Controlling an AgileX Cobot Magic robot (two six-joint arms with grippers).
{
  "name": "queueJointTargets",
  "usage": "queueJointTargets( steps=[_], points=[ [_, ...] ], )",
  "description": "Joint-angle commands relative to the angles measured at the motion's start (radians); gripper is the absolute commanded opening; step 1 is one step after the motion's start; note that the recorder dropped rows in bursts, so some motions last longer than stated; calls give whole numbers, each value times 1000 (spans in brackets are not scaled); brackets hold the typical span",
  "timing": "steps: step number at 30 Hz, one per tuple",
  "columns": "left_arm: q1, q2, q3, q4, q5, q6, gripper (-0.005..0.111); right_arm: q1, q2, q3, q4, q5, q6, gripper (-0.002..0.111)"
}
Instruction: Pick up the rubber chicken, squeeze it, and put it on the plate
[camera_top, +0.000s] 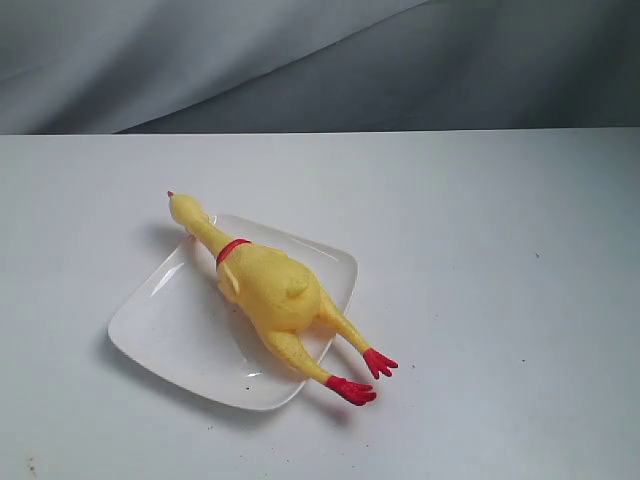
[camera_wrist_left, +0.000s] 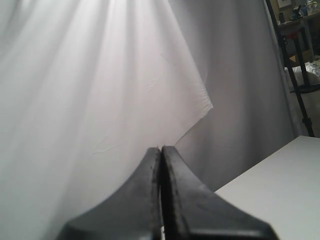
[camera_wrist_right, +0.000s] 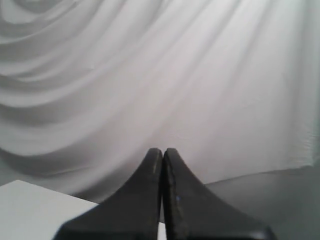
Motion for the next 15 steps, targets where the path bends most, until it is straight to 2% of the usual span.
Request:
queueJointTargets(
  steps=[1,9,15],
  points=[
    [-4,-6,-4,-5,7,-5,1,-142,-123,81,-132,89,126,0],
    [-4,-6,-4,-5,7,-5,1,-369,-336,169,-204,277,177,0],
    [-4,-6,-4,-5,7,-5,1,-422,-483,171,-273,285,303,0]
  ],
)
